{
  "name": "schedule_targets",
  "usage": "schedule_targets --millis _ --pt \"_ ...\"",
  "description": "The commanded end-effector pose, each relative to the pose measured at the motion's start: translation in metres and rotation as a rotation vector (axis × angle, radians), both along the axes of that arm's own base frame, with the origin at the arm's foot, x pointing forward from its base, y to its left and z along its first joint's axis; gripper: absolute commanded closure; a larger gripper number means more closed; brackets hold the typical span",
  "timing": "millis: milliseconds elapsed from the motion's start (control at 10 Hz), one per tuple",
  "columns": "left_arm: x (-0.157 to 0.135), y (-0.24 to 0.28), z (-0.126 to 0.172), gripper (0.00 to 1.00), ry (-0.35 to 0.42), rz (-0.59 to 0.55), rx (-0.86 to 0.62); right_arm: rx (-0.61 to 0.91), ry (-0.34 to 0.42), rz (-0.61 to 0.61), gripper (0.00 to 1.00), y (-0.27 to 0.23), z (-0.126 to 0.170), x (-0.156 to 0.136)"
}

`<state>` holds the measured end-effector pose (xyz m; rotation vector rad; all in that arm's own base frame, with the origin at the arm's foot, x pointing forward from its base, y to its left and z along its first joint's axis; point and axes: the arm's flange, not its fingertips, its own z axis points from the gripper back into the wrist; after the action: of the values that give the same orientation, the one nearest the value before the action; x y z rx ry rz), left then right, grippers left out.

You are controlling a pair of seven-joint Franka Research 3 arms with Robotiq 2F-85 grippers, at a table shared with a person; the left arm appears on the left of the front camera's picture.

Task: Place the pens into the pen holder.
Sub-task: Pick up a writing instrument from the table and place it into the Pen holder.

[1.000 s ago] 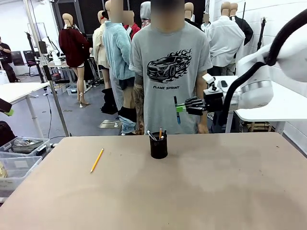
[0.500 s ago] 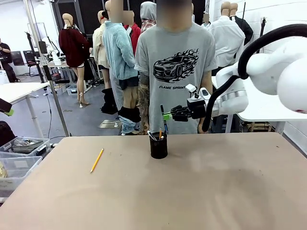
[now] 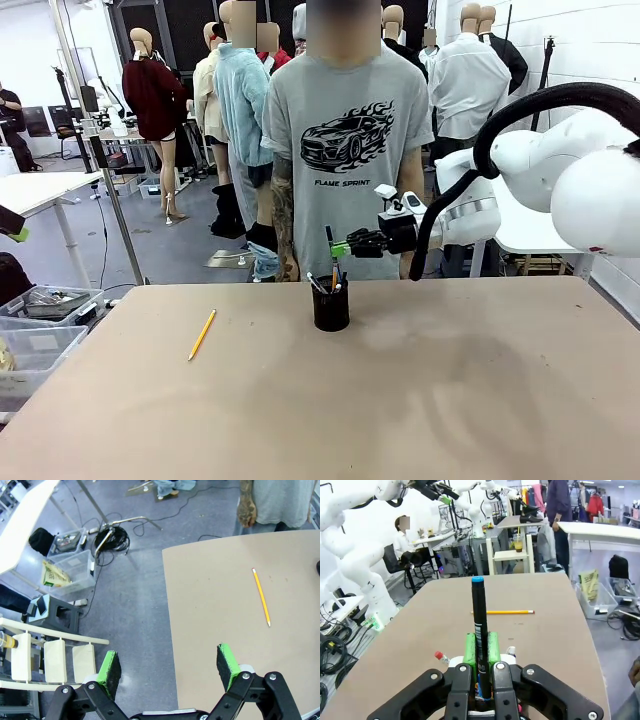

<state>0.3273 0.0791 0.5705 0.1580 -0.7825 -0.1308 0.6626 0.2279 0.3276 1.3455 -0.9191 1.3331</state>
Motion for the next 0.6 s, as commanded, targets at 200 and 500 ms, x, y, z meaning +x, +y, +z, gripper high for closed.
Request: schedule_targets --millis 200,500 --pt "0.001 0.000 0.000 0.00 -0.010 0.004 0.003 -0.049 0.037 0.032 1.00 0.007 -0.010 0.011" --pt "0.001 0.000 0.000 0.00 -0.010 0.004 0.003 -0.063 0.049 0.060 1.00 0.010 -0.015 0.011"
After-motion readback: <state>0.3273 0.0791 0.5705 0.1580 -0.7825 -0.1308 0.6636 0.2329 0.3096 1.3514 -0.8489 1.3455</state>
